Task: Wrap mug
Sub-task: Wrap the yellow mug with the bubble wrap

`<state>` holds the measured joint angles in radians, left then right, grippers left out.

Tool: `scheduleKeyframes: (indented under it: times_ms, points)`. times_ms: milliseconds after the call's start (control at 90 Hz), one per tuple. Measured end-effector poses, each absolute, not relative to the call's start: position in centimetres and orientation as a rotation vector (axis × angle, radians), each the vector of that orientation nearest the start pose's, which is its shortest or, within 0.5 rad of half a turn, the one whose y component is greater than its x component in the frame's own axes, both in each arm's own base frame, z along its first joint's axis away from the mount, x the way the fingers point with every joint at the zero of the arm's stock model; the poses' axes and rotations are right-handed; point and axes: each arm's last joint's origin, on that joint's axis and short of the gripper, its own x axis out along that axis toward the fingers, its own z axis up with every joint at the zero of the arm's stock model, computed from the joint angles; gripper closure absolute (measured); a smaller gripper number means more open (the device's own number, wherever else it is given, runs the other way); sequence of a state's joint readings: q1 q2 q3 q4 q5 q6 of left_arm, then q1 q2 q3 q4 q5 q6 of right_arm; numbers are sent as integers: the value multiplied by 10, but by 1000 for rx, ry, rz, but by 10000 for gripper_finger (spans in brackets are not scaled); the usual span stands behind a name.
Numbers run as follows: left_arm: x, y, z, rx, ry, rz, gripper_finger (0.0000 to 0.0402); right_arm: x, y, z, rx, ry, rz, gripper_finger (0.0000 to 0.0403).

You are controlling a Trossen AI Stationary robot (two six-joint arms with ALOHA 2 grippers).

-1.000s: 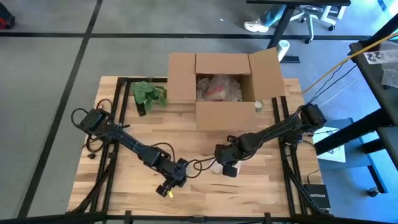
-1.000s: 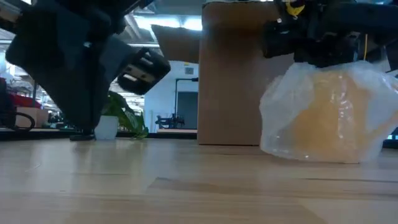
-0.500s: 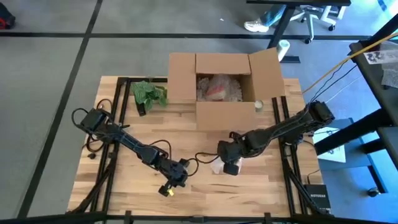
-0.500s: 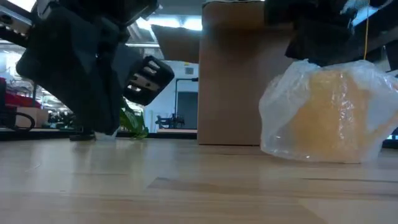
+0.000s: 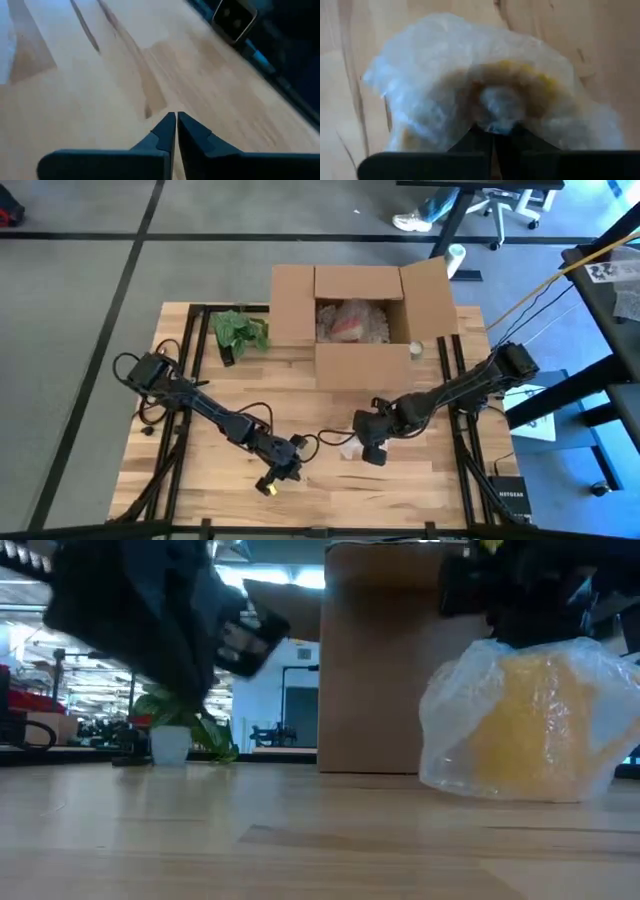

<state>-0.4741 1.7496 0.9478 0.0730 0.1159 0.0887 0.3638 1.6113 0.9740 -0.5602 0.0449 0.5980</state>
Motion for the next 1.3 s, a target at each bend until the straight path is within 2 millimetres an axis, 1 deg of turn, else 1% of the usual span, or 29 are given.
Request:
scheduleKeyframes:
  times_ms: [78,178,267,344,400,478,533,589,722,844,889,933,1044,1178,1300]
  points:
    - [307,-168,176,239,665,-600,402,280,104,176,295,1194,-68,403]
    - [300,-171,186,266,623,-583,402,280,104,177,292,1189,-70,403]
    - [293,-170,188,270,581,-554,402,280,104,184,282,1193,-75,403]
    - [285,-169,189,257,496,-548,402,282,105,195,275,1177,-69,403]
    - [276,-168,195,248,413,-560,402,283,105,202,260,1176,-71,403]
    - [260,-163,210,229,304,-574,402,283,104,206,238,1186,-89,403]
    - [246,-157,218,212,271,-576,402,283,104,208,227,1186,-93,403]
    - [231,-149,220,195,274,-550,402,285,104,209,220,1174,-90,403]
    - [203,-134,210,138,340,-437,402,284,104,209,216,1177,-91,403]
    - [191,-122,185,113,433,-263,402,284,104,209,215,1183,-93,403]
    - [190,-118,178,107,451,-199,402,283,104,212,212,1196,-100,403]
    - [190,-114,176,97,455,-146,402,284,104,215,215,1202,-106,403]
    - [193,-107,176,82,436,-34,402,287,105,225,220,1187,-108,403]
    - [194,-102,176,80,412,86,402,288,108,239,179,1176,-116,403]
    - [193,-101,175,70,420,126,402,285,112,245,162,1193,-124,403]
